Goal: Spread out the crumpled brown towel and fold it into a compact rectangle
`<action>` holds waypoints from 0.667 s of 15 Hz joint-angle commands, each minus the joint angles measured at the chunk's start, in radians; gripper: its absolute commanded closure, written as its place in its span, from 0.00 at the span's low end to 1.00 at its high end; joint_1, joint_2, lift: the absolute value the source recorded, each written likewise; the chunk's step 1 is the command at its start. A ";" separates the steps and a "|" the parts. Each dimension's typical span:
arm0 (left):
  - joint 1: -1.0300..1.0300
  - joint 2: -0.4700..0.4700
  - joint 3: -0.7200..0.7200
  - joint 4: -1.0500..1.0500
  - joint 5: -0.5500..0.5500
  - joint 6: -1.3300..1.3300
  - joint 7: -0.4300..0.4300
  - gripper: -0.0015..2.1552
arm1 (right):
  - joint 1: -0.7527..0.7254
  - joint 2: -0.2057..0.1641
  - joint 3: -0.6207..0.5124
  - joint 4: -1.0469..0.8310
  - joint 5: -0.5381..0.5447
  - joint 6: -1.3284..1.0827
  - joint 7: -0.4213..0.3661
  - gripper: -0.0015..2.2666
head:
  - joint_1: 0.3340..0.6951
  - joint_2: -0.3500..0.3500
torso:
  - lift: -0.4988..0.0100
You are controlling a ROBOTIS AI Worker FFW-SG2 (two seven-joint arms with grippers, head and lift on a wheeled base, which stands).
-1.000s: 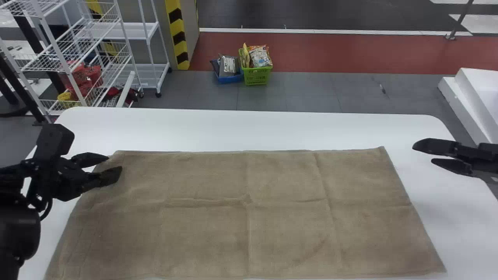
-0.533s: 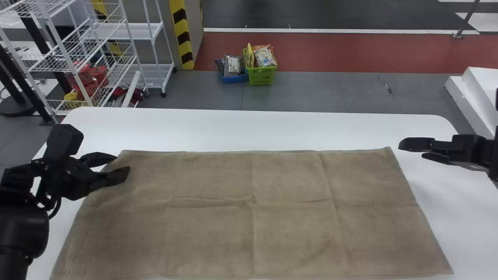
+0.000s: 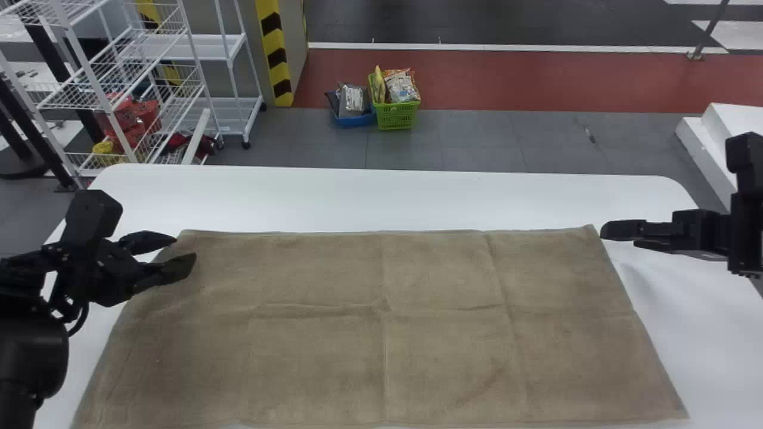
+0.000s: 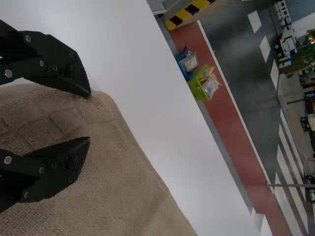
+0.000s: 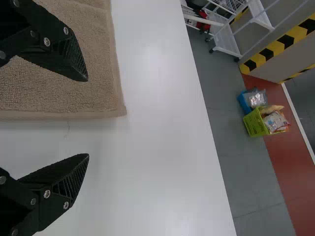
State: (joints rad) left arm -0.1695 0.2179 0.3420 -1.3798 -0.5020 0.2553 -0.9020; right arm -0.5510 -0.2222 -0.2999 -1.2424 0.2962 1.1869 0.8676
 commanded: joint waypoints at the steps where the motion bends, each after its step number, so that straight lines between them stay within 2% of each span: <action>1: -0.001 0.001 0.000 0.002 0.000 -0.007 0.000 0.29 | -0.001 0.001 0.024 0.003 0.004 0.000 -0.002 0.15 | 1.00 0.53 | 0.73; 4: 0.001 0.004 0.000 0.005 0.002 -0.014 0.000 0.29 | -0.018 0.007 0.050 0.020 0.052 0.009 -0.004 0.17 | 1.00 0.54 | 0.73; 10: -0.001 0.008 0.000 0.008 0.006 -0.017 0.000 0.29 | -0.043 0.007 0.073 0.070 0.081 0.006 -0.021 0.17 | 1.00 0.54 | 0.73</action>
State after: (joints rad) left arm -0.1697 0.2241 0.3421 -1.3714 -0.4958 0.2397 -0.9020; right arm -0.5899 -0.2147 -0.2316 -1.1817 0.3749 1.1955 0.8480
